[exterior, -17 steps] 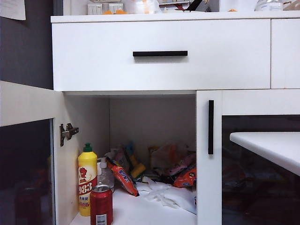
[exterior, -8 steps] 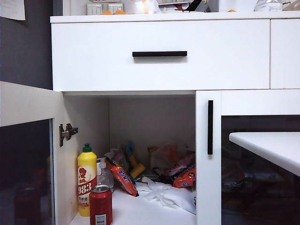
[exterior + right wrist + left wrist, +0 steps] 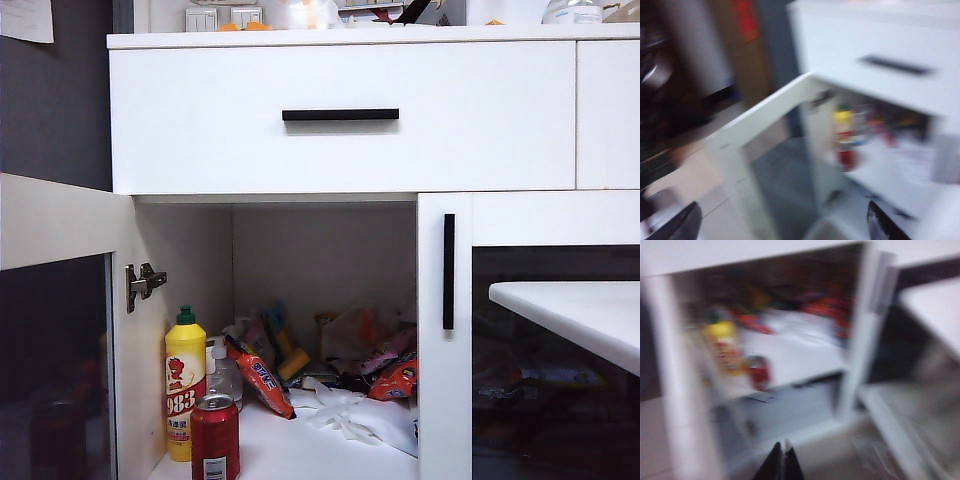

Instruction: Open the left door of the white cabinet, pick up a can of beverage from the table on the right, place it inside the cabinet, and finally close the cabinet door.

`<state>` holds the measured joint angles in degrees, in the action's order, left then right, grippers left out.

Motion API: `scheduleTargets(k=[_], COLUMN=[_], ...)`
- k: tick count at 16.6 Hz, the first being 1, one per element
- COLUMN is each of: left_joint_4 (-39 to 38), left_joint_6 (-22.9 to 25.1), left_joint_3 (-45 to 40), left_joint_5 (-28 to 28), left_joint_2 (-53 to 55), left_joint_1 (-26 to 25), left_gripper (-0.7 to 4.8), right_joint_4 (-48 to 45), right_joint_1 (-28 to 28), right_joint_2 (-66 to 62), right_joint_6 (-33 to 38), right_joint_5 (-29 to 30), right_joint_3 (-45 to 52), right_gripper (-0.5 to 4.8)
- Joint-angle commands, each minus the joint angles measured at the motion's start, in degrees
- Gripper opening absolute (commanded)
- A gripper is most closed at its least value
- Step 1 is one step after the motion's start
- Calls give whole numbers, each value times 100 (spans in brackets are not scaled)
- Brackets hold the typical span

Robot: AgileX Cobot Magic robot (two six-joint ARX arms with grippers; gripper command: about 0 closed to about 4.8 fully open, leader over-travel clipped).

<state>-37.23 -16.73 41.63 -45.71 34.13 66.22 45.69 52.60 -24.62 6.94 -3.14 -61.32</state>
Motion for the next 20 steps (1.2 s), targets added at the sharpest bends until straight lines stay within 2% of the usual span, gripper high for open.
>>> scheduleTargets(k=[1, 2, 3, 5, 7, 9, 10, 12, 13, 14, 15, 16, 17, 20], left_joint_4=[48, 35, -39, -96, -278, -282, -243, -188, -149, -120, -109, -66, 13, 48], left_joint_6=[-37, 35, 17, 20, 24, 96, 389, 750, 907, 990, 1062, 1082, 1082, 1193], left_joint_3=[17, 20, 35, 33, 26, 26, 26, 24, 24, 24, 24, 24, 24, 24], left_joint_5=[-1353, -1626, -1552, -570, 501, 1569, 2365, 3571, 4461, 5108, 5606, 6365, 6813, 6942], left_joint_2=[55, 48, 33, 48, 125, 120, 129, 166, 295, 452, 603, 907, 1209, 1574], left_joint_1=[-7, -15, -98, -599, -1600, -2828, -3672, -4791, -5453, -5851, -6087, -6393, -6566, -6583], left_gripper=[-6, -6, -6, -6, -6, -6, -6, -6, -6, -6, -6, -6, -6, -6], right_joint_4=[-1558, -1893, -2063, -2358, -2520, -2540, -2546, -2538, -2538, -2542, -2540, -2544, -2544, -2542], right_joint_1=[4, 7, 4, 0, 0, -2, -11, -13, -13, -24, -31, -31, -35, -35], right_joint_2=[-286, -448, -623, -885, -962, -986, -984, -986, -984, -988, -992, -992, -994, -992], right_joint_6=[339, 363, 358, 348, 304, 153, 138, 131, 50, 39, 35, 33, 31, 28], right_joint_5=[793, 953, 968, 973, 1032, 1029, 1034, 1029, 1029, 1032, 1032, 1032, 1029, 1029], right_joint_3=[793, 966, 999, 988, 990, 990, 990, 990, 990, 990, 990, 990, 990, 990], right_gripper=[426, 426, 425, 425, 425, 425, 425, 425, 425, 425, 425, 425, 425, 425])
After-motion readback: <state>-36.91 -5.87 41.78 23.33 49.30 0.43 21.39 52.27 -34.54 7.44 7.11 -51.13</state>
